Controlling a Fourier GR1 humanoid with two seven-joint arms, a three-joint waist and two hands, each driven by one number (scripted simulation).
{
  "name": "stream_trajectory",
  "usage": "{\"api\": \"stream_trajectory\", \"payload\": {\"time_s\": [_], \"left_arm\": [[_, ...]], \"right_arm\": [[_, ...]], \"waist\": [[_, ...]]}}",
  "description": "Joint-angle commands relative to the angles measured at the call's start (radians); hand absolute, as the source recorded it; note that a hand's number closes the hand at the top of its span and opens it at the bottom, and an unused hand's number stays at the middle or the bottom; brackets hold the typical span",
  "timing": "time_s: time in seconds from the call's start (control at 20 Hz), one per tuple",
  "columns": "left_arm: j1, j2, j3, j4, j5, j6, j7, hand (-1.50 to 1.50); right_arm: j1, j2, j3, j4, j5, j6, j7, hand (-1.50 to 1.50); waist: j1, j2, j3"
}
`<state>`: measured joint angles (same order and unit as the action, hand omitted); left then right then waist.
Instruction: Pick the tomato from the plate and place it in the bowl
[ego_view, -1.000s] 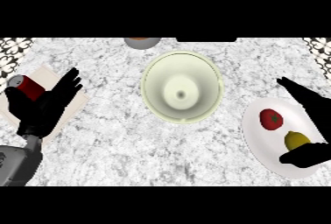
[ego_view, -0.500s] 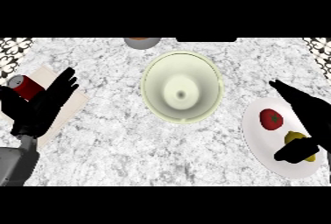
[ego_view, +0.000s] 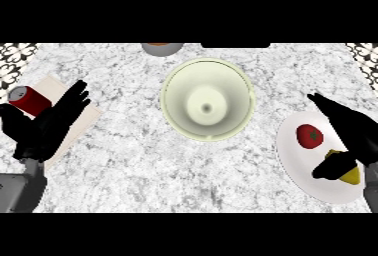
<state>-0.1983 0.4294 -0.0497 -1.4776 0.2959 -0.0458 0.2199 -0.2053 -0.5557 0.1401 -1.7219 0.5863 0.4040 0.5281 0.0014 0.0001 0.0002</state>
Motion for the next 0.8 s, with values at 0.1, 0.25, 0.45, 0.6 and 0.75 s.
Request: {"api": "stream_trajectory", "payload": {"time_s": [0.1, 0.25, 0.45, 0.6, 0.75], "left_arm": [[-0.024, -0.035, 0.024, -0.041, -0.039, -0.008, 0.063, 0.0], [0.03, -0.032, 0.08, -0.02, -0.034, -0.075, 0.013, 0.0], [-0.028, -0.099, 0.05, 0.055, -0.12, -0.031, -0.016, 0.0], [-0.022, -0.108, 0.068, 0.004, -0.107, -0.065, 0.038, 0.0], [-0.028, -0.116, 0.079, 0.034, -0.119, -0.066, 0.039, 0.0]], "right_arm": [[-0.076, 0.1, 0.007, 0.12, 0.089, -0.007, -0.016, -1.5], [-0.062, 0.095, -0.035, 0.088, 0.102, 0.049, -0.011, -1.5], [-0.045, 0.129, -0.04, 0.159, 0.139, 0.011, -0.074, -1.5], [-0.08, 0.145, -0.07, 0.191, 0.156, 0.038, -0.083, -1.5], [-0.077, 0.166, -0.062, 0.233, 0.185, 0.026, -0.082, -1.5]], "waist": [[0.004, 0.001, 0.0], [0.001, 0.0, 0.0], [-0.002, 0.001, 0.0], [-0.001, 0.0, 0.0], [-0.001, 0.001, 0.0]]}}
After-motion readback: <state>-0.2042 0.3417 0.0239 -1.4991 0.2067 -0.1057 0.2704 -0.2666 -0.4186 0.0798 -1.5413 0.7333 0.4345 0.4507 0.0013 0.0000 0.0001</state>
